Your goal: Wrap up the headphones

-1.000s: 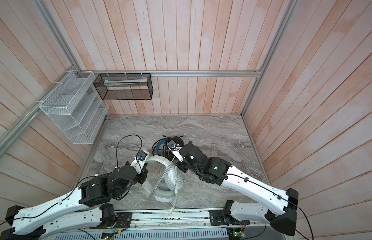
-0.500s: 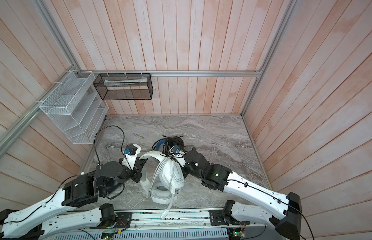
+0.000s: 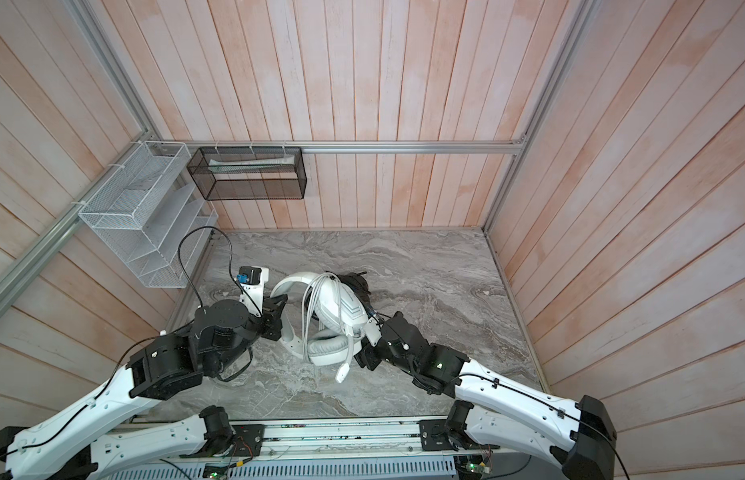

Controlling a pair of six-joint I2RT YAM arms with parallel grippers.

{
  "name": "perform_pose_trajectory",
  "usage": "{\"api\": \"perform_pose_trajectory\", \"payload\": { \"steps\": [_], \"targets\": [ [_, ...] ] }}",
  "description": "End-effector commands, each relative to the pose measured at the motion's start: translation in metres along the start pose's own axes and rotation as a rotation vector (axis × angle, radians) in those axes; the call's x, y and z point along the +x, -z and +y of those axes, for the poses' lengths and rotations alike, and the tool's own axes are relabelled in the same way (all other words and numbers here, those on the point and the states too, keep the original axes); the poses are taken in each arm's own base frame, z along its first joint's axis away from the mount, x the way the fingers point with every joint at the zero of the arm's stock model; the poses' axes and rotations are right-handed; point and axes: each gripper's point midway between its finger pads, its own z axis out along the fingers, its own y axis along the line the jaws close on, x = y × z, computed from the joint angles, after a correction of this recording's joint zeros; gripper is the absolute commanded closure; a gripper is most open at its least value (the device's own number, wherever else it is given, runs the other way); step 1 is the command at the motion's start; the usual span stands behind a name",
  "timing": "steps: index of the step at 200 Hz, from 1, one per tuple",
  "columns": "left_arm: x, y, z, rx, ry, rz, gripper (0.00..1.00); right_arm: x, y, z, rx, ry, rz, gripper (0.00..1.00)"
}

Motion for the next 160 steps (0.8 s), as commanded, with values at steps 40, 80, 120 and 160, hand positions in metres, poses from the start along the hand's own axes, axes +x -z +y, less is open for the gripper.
{"api": "perform_pose_trajectory", "payload": {
  "steps": [40, 80, 120, 160],
  "targets": [
    [-0.021, -0.01, 0.006, -0.044, 0.16, -0.03, 1.0, -0.01, 0.04, -0.059, 0.26, -0.226, -0.177, 0.13],
    [0.008, -0.024, 0.011, -0.093, 0.186, 0.051, 1.0, -0.012, 0.075, -0.1, 0.47, -0.311, -0.225, 0.09],
    [0.068, -0.043, 0.013, -0.106, 0.262, 0.193, 1.0, -0.026, 0.104, -0.115, 0.568, -0.319, -0.277, 0.08],
    [0.132, -0.063, 0.012, -0.133, 0.341, 0.329, 1.0, -0.033, 0.111, -0.118, 0.593, -0.294, -0.285, 0.08]
  ]
}}
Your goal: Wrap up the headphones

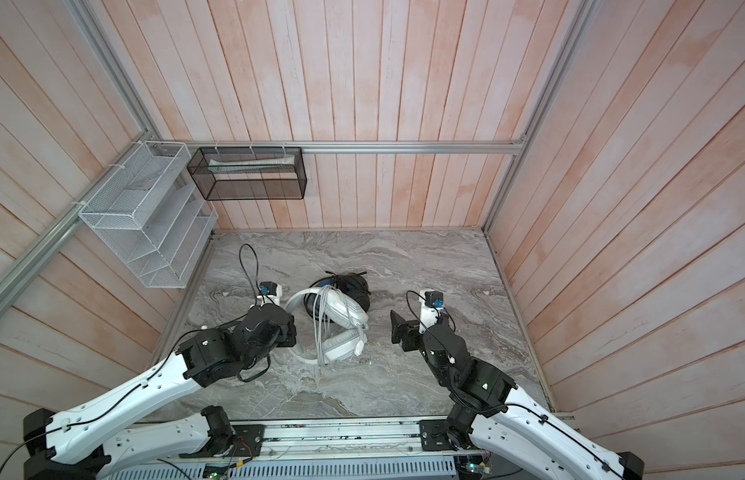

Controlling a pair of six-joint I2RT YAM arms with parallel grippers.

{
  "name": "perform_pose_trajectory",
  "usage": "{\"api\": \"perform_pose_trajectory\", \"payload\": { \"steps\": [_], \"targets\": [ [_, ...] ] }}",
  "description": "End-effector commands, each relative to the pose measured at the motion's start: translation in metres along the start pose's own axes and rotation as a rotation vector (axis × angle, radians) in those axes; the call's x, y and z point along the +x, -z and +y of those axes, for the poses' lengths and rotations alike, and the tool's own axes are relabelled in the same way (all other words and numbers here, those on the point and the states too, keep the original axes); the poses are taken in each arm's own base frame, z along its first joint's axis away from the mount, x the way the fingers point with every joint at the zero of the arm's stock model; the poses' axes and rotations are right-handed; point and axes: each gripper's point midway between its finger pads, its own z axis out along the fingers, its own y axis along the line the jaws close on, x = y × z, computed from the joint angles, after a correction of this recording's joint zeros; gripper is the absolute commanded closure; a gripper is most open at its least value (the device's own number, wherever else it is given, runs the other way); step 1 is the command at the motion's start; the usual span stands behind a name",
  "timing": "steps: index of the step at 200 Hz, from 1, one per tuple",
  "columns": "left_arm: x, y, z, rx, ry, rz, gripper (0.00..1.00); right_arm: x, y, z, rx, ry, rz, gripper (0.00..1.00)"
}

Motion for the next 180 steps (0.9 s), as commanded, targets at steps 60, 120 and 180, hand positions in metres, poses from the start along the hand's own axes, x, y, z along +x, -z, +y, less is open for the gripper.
{"api": "perform_pose_trajectory", "payload": {
  "steps": [60, 120, 180],
  "targets": [
    [0.062, -0.053, 0.001, -0.037, 0.172, 0.127, 1.0, -0.011, 0.004, -0.011, 0.063, 0.038, -0.021, 0.07],
    [0.106, -0.084, 0.022, -0.122, 0.152, 0.201, 1.0, -0.01, 0.003, -0.011, 0.069, 0.045, -0.019, 0.07],
    [0.133, -0.092, 0.043, -0.172, 0.138, 0.235, 1.0, -0.005, -0.001, -0.011, 0.071, 0.058, -0.002, 0.07]
  ]
}}
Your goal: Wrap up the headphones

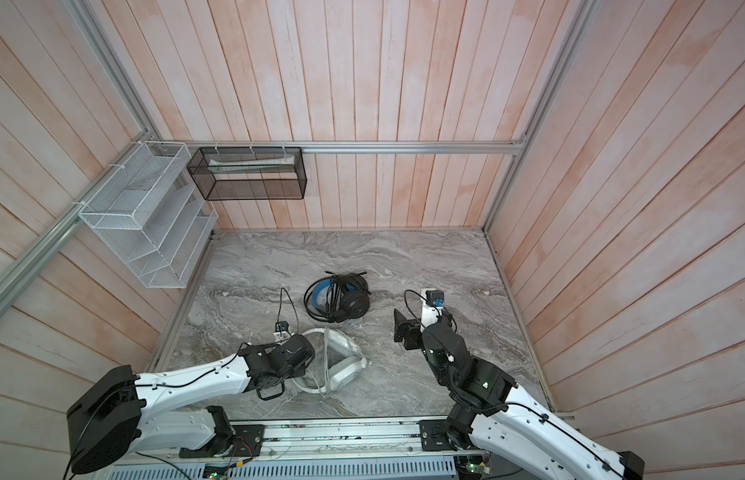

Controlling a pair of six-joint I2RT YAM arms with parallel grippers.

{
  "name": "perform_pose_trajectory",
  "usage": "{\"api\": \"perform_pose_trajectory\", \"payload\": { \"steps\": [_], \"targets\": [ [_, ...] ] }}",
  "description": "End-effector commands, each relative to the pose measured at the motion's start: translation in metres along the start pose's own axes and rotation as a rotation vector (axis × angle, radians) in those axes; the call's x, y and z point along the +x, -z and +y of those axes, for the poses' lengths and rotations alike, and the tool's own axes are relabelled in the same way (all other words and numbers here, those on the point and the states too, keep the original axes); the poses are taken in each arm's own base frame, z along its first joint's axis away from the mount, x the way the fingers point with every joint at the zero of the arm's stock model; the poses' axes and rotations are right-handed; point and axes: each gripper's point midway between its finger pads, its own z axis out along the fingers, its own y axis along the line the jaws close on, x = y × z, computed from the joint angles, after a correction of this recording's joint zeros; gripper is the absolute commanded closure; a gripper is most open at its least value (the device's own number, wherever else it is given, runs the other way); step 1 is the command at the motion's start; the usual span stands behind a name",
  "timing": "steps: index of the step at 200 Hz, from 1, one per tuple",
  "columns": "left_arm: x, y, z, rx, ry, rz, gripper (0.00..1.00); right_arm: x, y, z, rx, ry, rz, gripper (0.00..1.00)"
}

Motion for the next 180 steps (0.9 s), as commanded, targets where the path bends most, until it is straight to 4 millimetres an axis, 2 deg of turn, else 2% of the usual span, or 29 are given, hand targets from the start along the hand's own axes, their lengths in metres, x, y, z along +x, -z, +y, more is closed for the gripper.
{"api": "perform_pose_trajectory", "payload": {
  "steps": [1, 10, 22, 63, 75, 89, 99, 114, 141, 165, 180],
  "targets": [
    [-0.003, -0.004, -0.01, 0.051, 0.054, -0.027, 1.0, -0.006, 0.001, -0.003, 0.022, 0.01, -0.009, 0.07],
    [0.001, -0.007, -0.008, 0.044, 0.05, -0.013, 1.0, -0.005, 0.001, -0.004, 0.023, 0.011, -0.006, 0.07],
    [0.005, -0.009, -0.008, 0.05, 0.048, -0.001, 0.94, -0.005, 0.001, -0.004, 0.026, 0.01, -0.008, 0.07],
    [0.004, -0.003, -0.011, 0.085, 0.069, -0.003, 0.57, -0.007, 0.002, -0.009, 0.046, -0.002, -0.02, 0.06],
    [0.001, 0.002, -0.012, 0.092, 0.076, -0.006, 0.43, -0.008, 0.002, -0.01, 0.053, -0.006, -0.024, 0.05],
    [-0.005, 0.01, -0.015, 0.108, 0.08, -0.015, 0.15, -0.008, 0.002, -0.011, 0.061, -0.011, -0.026, 0.03],
    [-0.008, 0.016, -0.017, 0.119, 0.082, -0.019, 0.07, -0.008, 0.002, -0.012, 0.068, -0.014, -0.027, 0.02],
    [-0.017, 0.029, -0.021, 0.133, 0.083, -0.029, 0.01, -0.007, 0.0, -0.014, 0.084, -0.016, -0.025, 0.01],
    [-0.041, 0.058, -0.032, 0.166, 0.072, -0.071, 0.01, -0.008, -0.005, -0.023, 0.157, -0.026, -0.044, 0.0],
    [-0.077, 0.09, -0.035, 0.196, 0.046, -0.221, 0.01, -0.01, -0.009, -0.032, 0.222, -0.043, -0.114, 0.02],
    [-0.101, 0.099, -0.029, 0.201, 0.046, -0.303, 0.01, -0.02, -0.008, -0.04, 0.27, -0.052, -0.173, 0.02]
  ]
}}
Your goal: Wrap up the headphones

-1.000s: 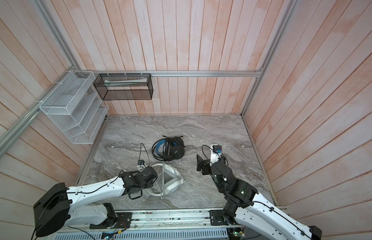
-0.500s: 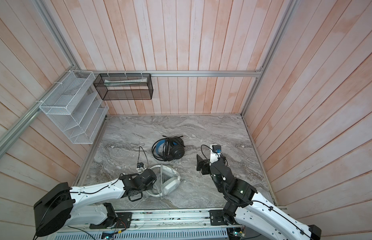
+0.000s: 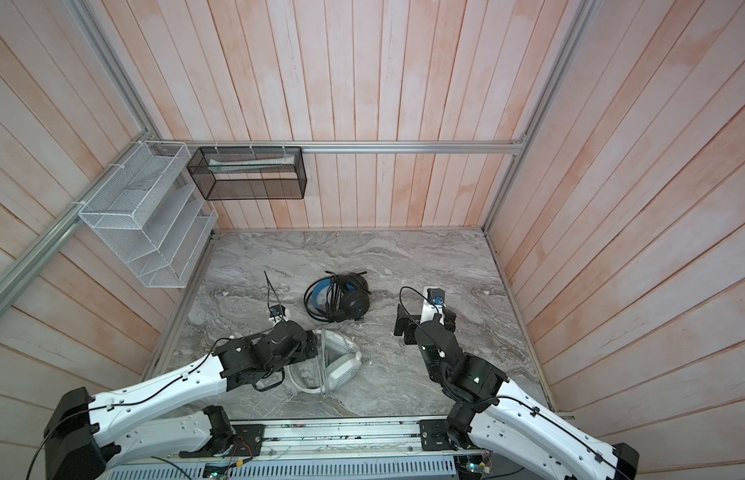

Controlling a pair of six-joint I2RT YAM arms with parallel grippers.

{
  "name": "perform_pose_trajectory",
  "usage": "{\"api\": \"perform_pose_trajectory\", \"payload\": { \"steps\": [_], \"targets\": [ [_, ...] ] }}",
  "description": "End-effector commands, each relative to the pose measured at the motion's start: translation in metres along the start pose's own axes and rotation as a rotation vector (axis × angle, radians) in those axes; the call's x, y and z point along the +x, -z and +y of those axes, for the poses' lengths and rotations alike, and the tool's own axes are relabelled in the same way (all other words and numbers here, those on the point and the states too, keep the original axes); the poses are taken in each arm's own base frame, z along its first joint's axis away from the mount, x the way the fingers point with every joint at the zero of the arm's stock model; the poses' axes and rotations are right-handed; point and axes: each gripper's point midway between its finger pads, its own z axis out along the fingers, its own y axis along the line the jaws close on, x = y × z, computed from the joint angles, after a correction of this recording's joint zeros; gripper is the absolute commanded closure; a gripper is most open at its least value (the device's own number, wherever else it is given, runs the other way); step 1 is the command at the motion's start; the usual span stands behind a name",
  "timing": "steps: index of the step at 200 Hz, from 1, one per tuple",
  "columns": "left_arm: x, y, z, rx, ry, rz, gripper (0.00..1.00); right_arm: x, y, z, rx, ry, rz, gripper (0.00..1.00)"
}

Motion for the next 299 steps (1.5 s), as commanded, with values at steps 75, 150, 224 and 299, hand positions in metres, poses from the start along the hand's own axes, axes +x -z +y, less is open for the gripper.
{"api": "perform_pose_trajectory", "payload": {
  "steps": [75, 150, 224, 299],
  "targets": [
    [-0.12, 0.005, 0.102, -0.172, 0.014, -0.393, 0.01, -0.016, -0.053, -0.101, 0.411, -0.087, -0.172, 0.01],
    [-0.166, 0.025, 0.149, -0.399, -0.034, -0.686, 0.01, -0.013, -0.06, -0.145, 0.604, -0.046, -0.204, 0.01],
    [-0.16, -0.019, 0.224, -0.485, -0.064, -0.678, 0.01, -0.006, -0.062, -0.154, 0.58, -0.081, -0.218, 0.01],
    [-0.172, -0.022, 0.208, -0.351, -0.107, -0.848, 0.01, -0.006, -0.064, -0.155, 0.553, -0.08, -0.24, 0.01]
  ]
}}
